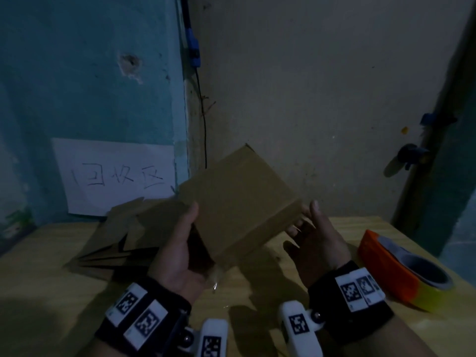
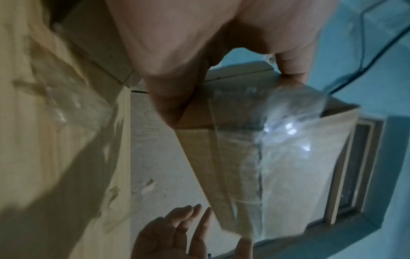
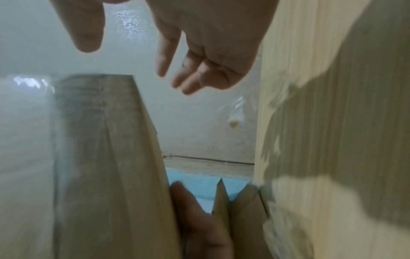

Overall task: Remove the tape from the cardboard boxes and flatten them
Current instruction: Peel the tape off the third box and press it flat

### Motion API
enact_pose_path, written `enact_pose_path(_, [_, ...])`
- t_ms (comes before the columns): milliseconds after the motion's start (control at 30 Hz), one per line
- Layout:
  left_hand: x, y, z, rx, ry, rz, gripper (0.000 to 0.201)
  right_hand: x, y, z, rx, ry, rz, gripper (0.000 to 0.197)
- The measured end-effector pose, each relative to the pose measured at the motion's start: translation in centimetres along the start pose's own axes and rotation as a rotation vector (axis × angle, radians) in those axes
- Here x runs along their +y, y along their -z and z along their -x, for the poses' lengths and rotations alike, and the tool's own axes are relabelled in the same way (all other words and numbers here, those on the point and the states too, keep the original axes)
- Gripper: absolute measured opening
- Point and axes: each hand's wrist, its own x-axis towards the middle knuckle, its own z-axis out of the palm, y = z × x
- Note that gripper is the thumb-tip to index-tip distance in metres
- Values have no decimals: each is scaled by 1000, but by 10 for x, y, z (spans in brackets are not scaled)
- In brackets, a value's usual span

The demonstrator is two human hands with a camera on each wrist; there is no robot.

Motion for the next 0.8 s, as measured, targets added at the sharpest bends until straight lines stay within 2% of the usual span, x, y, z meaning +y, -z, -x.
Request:
enact_pose_path(33, [0, 0, 0, -8, -13, 20, 48, 3, -2, 1, 4, 34, -12, 47])
enact_pose_path(133, [-4, 2, -5, -31, -23, 43, 69, 7, -13, 8, -14, 122, -14, 48])
enact_pose_path(267, [-10, 0, -7, -14, -63, 98, 68, 8, -18, 16, -92, 269, 160, 46])
enact_pose_path(400, [-15, -4, -7, 54, -79, 109, 63, 14, -18, 19, -176, 456, 494, 68])
enact_pose_path(500, [-19, -5, -8, 67, -103, 122, 70, 18, -18, 17, -231, 491, 628, 83])
enact_pose_path(567, [-21, -4, -9, 65, -121, 132, 79, 20, -19, 16, -254, 488, 691, 87])
enact_pose_path(700, [-23, -7, -9, 102, -137, 134, 88, 23, -23, 18, -223, 495, 762, 73])
enact_pose_path(800, [-24, -8, -9, 133, -134, 152, 75, 24, -22, 17, -170, 554, 731, 47])
